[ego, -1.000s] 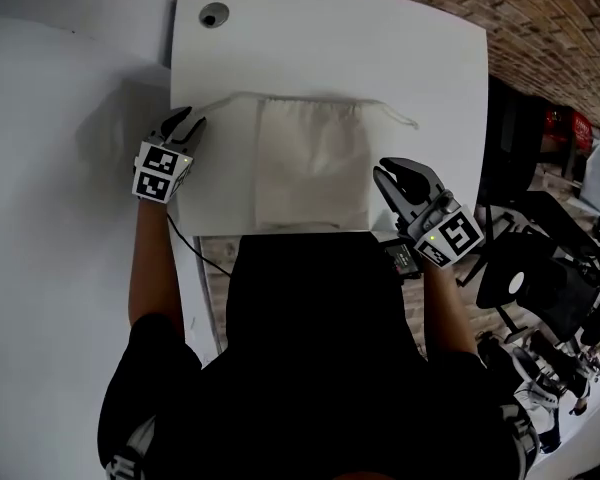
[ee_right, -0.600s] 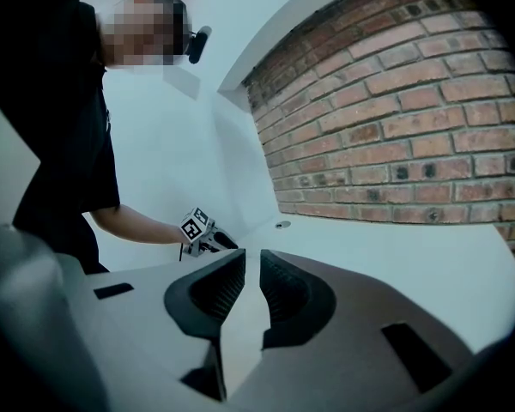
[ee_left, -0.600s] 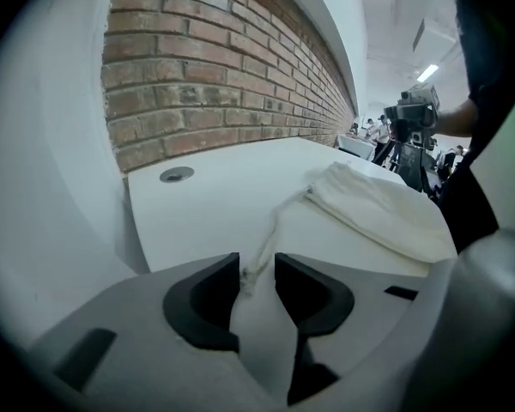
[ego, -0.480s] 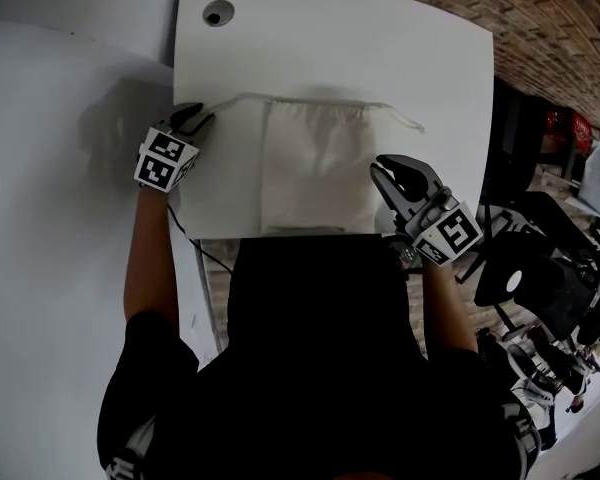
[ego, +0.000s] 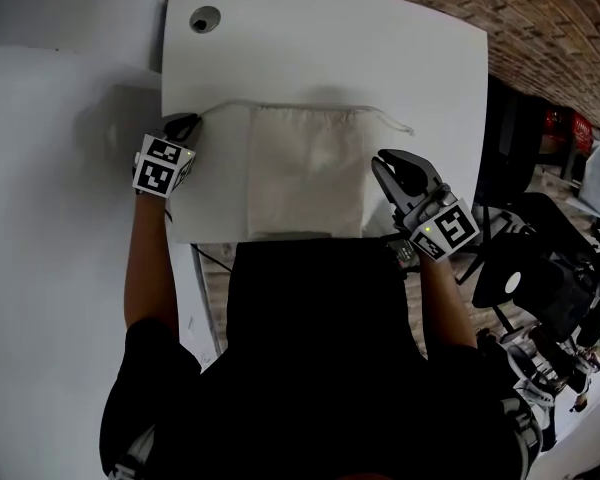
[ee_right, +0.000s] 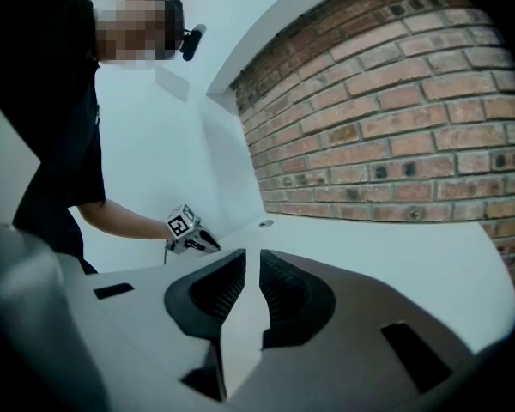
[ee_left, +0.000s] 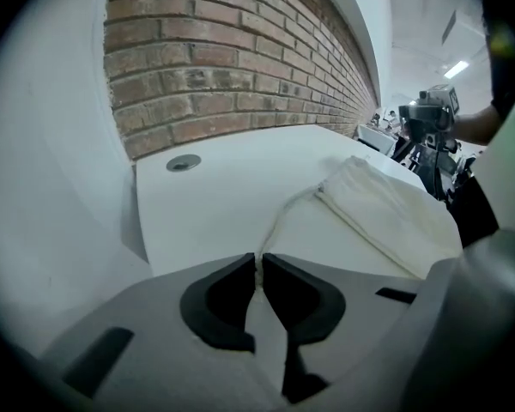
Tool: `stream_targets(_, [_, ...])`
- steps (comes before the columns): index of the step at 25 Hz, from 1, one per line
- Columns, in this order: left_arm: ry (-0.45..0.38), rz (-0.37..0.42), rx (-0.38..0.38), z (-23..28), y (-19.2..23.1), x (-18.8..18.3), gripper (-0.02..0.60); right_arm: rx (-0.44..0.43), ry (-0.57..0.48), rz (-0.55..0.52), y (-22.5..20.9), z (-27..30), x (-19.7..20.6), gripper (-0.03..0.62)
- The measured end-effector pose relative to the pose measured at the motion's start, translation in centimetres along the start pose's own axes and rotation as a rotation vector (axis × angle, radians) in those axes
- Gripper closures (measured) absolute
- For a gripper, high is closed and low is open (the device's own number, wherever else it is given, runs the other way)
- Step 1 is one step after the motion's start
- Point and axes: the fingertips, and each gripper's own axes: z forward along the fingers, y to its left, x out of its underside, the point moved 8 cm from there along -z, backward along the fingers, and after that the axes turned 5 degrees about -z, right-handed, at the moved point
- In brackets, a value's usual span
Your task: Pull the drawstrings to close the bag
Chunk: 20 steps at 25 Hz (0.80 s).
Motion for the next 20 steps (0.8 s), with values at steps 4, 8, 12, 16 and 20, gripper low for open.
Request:
stream_targets(4, [-0.016, -0.029, -0.031, -0.5, 0.0, 0.4, 0.541, 0.154, 0.060, -0.013, -4.9, -2.6, 2.6, 0.519])
stream_targets(8, [-0.018, -0.032, -0.076, -1.6, 0.1, 0.5, 0.541, 0.197, 0.219, -0.051, -9.0, -4.2, 6.1, 0.449])
stream_targets(12, [-0.005, -0.055, -0.085, -1.3, -0.2, 0.5, 0.541, 0.122, 0.363, -0.118, -10.9, -3.8, 10.0, 0.407])
stream_targets(16, [0.012, -0.081, -0.077, -1.0, 0.0, 0.5, 0.541, 0.108, 0.372, -0.130, -11.9, -2.5, 11.4, 0.407])
stream_targets(20, [0.028, -0.090, -0.069, -0.7, -0.1, 0.5, 0.541, 0.076, 0.406, -0.176, -12.6, -1.6, 12.4, 0.408])
